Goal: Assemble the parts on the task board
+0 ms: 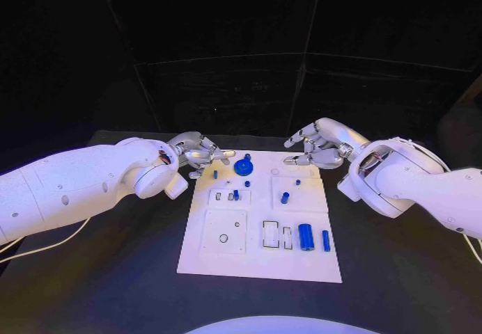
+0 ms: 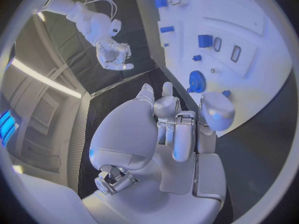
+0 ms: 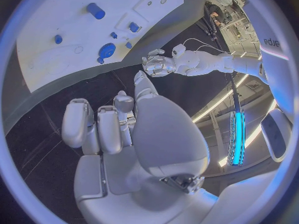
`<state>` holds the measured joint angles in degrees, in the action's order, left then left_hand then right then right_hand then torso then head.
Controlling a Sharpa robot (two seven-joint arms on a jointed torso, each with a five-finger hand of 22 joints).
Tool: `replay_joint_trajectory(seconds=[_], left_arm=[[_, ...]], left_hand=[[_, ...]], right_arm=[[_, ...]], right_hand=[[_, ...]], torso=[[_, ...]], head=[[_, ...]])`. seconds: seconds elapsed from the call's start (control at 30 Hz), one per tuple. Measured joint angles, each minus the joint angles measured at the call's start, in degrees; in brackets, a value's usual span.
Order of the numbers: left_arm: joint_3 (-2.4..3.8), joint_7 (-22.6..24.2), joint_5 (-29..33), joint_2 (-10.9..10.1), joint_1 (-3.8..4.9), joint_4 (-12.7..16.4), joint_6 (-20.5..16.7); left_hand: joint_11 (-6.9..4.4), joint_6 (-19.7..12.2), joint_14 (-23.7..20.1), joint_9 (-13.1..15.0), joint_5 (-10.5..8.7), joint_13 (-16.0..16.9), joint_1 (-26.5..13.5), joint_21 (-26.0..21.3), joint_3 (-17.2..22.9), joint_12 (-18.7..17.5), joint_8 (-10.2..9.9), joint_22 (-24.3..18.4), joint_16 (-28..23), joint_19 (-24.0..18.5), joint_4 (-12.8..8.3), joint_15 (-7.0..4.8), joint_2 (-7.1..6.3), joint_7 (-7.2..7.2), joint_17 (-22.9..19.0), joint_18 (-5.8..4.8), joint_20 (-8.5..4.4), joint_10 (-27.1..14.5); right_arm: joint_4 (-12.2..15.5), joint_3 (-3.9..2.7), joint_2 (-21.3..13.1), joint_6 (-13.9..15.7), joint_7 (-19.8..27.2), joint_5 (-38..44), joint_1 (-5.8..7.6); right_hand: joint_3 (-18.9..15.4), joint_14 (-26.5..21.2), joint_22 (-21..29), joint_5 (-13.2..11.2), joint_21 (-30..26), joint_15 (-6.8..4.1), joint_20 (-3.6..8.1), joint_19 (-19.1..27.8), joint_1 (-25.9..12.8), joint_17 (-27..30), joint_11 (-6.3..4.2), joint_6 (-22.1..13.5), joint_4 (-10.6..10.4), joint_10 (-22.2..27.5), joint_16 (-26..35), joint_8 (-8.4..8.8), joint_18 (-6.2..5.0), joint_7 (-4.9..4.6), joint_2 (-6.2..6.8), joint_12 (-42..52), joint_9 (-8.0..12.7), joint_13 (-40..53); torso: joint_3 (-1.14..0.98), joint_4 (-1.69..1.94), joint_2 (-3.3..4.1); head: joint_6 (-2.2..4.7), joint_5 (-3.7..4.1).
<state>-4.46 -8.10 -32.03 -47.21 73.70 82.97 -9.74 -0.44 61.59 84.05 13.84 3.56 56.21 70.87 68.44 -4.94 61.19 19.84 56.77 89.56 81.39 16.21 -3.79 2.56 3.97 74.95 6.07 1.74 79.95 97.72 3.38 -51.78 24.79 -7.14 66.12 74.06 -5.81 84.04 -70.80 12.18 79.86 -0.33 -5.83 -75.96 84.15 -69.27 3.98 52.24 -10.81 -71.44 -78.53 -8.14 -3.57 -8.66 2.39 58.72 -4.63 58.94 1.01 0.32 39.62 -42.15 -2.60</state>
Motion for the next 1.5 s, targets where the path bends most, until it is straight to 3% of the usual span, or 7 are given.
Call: replay_joint_trajectory(seconds=[0.03,0.1,0.3,0.5,0.83,0.9,1.5], left_arm=[[-0.02,-2.0,-2.1,0.6,0.28,-0.2,0.9],[-0.43,-6.3,-6.7,2.0,1.00,-0.8,3.0],[-2.82,-14.7,-15.7,5.7,2.45,-2.4,7.0],[-3.82,-19.4,-20.6,8.0,3.24,-3.6,9.0],[-5.34,-22.1,-23.4,10.7,3.45,-4.9,12.2],[-5.50,-22.5,-23.6,11.1,3.52,-5.1,12.8],[-6.35,-23.4,-24.3,13.9,3.61,-6.1,16.2]], left_hand=[[-0.20,-0.5,0.0,1.3,0.00,3.2,-0.8,2.4,-0.3,3.1,1.5,3.2,0.3,0.4,0.3,0.00,0.76,-0.11,0.0,-0.86,0.16,-0.2],[-0.48,-2.1,0.0,4.1,0.00,7.0,-1.7,5.7,-1.3,6.6,4.5,7.4,0.3,0.5,0.4,0.00,1.51,-0.36,0.0,-0.86,0.21,-0.7],[0.03,-5.6,0.0,8.8,-0.24,7.5,-4.0,6.1,-5.1,7.2,9.1,7.9,0.3,-0.5,0.4,0.00,1.38,-0.31,0.0,-0.86,0.42,-2.9],[-0.41,-6.2,-0.1,11.5,-0.51,9.3,-7.8,8.5,-8.7,8.5,11.8,11.3,0.3,-0.3,0.5,-0.32,1.35,-0.83,0.0,-0.85,0.20,-2.4],[-0.70,-6.5,0.0,12.8,-0.51,10.5,-7.7,9.4,-9.6,9.3,12.6,13.0,0.3,-0.1,0.2,-0.41,1.45,-1.21,0.0,-0.90,0.01,-2.1],[-0.70,-6.6,0.0,12.9,-0.51,10.7,-7.5,9.4,-9.6,9.3,12.6,13.1,0.3,-0.1,0.3,-0.41,1.69,-1.18,0.0,-1.71,0.01,-2.1],[-0.70,-7.1,0.0,14.1,-0.51,11.2,-5.6,9.9,-9.8,9.8,13.5,13.9,0.3,0.1,0.4,-0.41,2.87,-1.01,0.0,-1.71,-0.17,-2.1]], right_arm=[[-0.1,-0.01,-0.2,-0.1,-0.2,-0.5,0.11],[-0.2,-0.01,-0.5,-0.3,-0.7,-1.4,0.25],[-0.6,-0.01,-0.6,-0.6,-2.4,-2.6,0.43],[-1.0,-0.01,-0.5,-0.9,-4.6,-2.7,0.48],[-1.6,0.00,0.2,-1.2,-7.0,-2.4,0.50],[-1.7,0.00,0.3,-1.3,-7.2,-2.3,0.50],[-2.9,0.00,1.3,-1.8,-8.3,-2.0,0.51]], right_hand=[[-0.1,0.0,0.0,0.0,0.0,0.00,0.00,0.0,0.0,0.1,0.00,0.0,-0.1,0.0,0.2,0.00,0.00,0.00,0.00,0.0,0.0,-0.1],[-0.3,0.0,0.1,0.0,-0.1,0.00,0.00,0.0,0.0,0.1,0.00,0.0,-0.3,0.0,0.2,0.00,0.00,0.00,-0.04,-0.2,0.1,-0.2],[-1.0,0.0,0.4,0.8,-0.4,0.00,0.00,0.0,-0.4,0.4,0.00,0.0,-0.7,0.0,0.5,0.00,0.00,0.00,-0.38,-0.2,0.3,-0.5],[-2.0,0.0,1.0,3.1,-0.9,0.00,-0.01,0.4,-0.7,1.0,0.00,0.0,-1.4,0.0,1.2,-0.29,0.01,0.00,-0.69,-0.7,0.3,-1.0],[-2.2,0.0,1.0,3.7,-0.9,0.01,-0.01,0.4,-0.5,1.1,0.01,0.0,-1.5,0.0,1.2,-0.50,0.01,0.00,-0.92,-0.9,0.4,-1.1],[-2.2,0.0,1.0,4.0,-0.9,0.01,-0.01,0.4,-0.5,1.1,0.01,0.0,-1.6,0.0,1.2,-0.50,0.01,0.00,-0.92,-0.9,0.4,-1.1],[-2.7,0.0,1.1,6.4,-1.1,0.01,-0.01,0.4,0.0,1.1,0.01,-0.4,-2.1,0.0,1.5,-0.79,0.01,-0.04,-1.37,-0.9,0.4,-1.3]], torso=[[-0.04,0.00,-0.12],[-0.13,0.08,-0.38],[-0.31,0.25,-0.85],[-0.42,0.25,-1.04],[-0.42,0.31,-1.08],[-0.42,0.31,-1.08],[-0.32,0.32,-0.98]], head=[[-0.08,-0.04],[-0.32,-0.13],[-0.75,-0.30],[-1.02,-0.51],[-1.19,-0.42],[-1.22,-0.46],[-1.49,-0.37]])
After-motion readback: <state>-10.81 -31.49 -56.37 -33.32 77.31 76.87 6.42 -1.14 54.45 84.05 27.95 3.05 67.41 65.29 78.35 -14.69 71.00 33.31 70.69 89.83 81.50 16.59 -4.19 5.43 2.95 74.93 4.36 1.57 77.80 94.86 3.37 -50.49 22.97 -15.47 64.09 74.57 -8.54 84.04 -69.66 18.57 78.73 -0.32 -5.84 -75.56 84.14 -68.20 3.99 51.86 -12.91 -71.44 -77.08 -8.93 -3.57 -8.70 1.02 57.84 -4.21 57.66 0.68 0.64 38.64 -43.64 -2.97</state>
